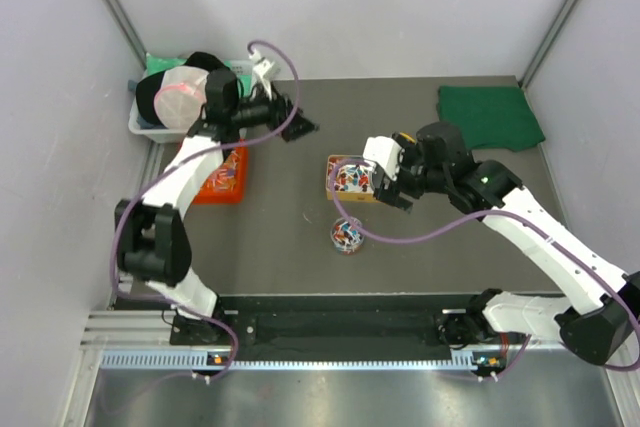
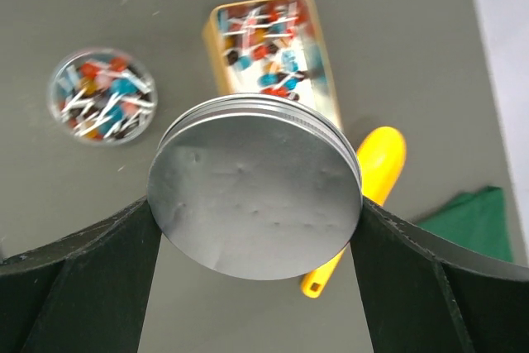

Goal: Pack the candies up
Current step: Pick up the bottle lid at the center of the board.

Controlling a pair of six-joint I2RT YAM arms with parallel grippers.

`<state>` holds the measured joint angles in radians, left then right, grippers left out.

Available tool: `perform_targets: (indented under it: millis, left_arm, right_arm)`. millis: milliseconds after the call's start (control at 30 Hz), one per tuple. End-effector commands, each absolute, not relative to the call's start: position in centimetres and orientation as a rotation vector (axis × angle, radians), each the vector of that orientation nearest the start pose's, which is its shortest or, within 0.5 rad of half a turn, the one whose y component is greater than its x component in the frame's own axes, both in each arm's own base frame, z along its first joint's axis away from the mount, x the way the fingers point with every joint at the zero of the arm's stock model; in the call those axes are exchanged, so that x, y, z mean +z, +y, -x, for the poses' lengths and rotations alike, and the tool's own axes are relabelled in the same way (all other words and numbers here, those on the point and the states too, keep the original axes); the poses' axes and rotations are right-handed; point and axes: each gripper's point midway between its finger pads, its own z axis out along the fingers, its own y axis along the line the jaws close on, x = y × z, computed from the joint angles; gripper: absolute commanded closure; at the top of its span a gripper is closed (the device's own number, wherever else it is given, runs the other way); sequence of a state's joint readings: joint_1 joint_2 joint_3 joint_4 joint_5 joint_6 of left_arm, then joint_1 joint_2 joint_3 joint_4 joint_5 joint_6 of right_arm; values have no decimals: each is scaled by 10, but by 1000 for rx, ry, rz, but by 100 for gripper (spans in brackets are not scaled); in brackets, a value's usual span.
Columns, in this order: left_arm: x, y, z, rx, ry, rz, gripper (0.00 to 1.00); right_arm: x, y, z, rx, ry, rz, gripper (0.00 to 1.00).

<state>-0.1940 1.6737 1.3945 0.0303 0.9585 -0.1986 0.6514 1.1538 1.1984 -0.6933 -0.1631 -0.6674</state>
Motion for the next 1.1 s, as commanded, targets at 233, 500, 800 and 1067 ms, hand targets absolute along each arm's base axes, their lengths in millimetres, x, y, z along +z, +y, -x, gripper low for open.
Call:
perform_targets:
  millis: [233,500,800,1067]
  left_arm:
    - [205,-187,-338,-721,1625,-889,1]
    - [162,-183,-306,-685,1586,-984,1]
    - [133,-196,-270,-701,1405,-1163,1]
    - [114,-232,-247,-618,1299,-1367,1]
  right_arm:
    - [221,223,-243,347,1753,1588,44]
    - [189,247,-237,377,1791,1682,43]
    - [159,275,-223,494,1829,1793,43]
    - [145,291,-215,614,1881,1811,41]
